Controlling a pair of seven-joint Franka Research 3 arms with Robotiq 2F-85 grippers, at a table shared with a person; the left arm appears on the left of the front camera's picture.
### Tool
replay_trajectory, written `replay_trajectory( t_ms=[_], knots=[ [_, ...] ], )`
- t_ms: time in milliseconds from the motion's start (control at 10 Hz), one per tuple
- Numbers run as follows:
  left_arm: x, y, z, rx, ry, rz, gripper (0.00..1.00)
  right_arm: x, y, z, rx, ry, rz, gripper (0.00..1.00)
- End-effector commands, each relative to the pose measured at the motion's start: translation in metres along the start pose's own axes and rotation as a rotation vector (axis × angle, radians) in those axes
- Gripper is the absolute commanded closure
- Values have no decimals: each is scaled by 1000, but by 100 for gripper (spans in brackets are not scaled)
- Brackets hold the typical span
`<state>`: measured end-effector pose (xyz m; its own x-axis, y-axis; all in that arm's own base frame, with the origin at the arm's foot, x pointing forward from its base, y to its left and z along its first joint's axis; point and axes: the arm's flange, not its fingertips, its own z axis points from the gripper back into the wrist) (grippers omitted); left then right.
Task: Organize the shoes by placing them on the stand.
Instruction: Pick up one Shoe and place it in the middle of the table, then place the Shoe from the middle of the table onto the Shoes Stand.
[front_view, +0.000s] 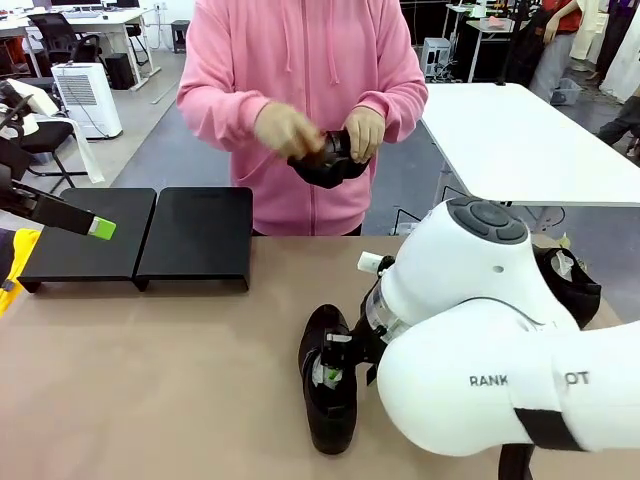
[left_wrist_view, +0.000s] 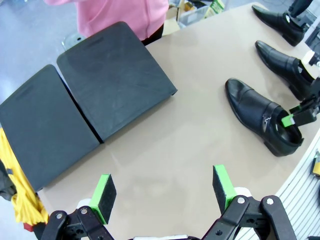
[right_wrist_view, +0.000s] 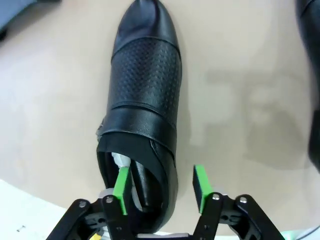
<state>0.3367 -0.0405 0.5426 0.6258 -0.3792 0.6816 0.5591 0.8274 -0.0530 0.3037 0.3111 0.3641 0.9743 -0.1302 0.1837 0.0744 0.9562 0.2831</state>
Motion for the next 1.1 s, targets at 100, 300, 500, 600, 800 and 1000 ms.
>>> replay_trajectory(
  t_ms=[100,300,500,600,800,1000],
  knots=[
    [0,1,1,-1,1,-7,0,31,-42,66,-11,199,32,0],
    [0,1,1,-1,1,-7,0,7,-5,16,7,18,1,0],
    [0,1,1,-1,1,-7,0,7,-5,16,7,18,1,0],
    [0,1,1,-1,1,-7,0,7,-5,16,7,18,1,0],
    [0,1,1,-1,1,-7,0,7,-5,16,7,18,1,0],
    [0,1,1,-1,1,-7,0,6,-6,17,14,40,13,0]
  ],
)
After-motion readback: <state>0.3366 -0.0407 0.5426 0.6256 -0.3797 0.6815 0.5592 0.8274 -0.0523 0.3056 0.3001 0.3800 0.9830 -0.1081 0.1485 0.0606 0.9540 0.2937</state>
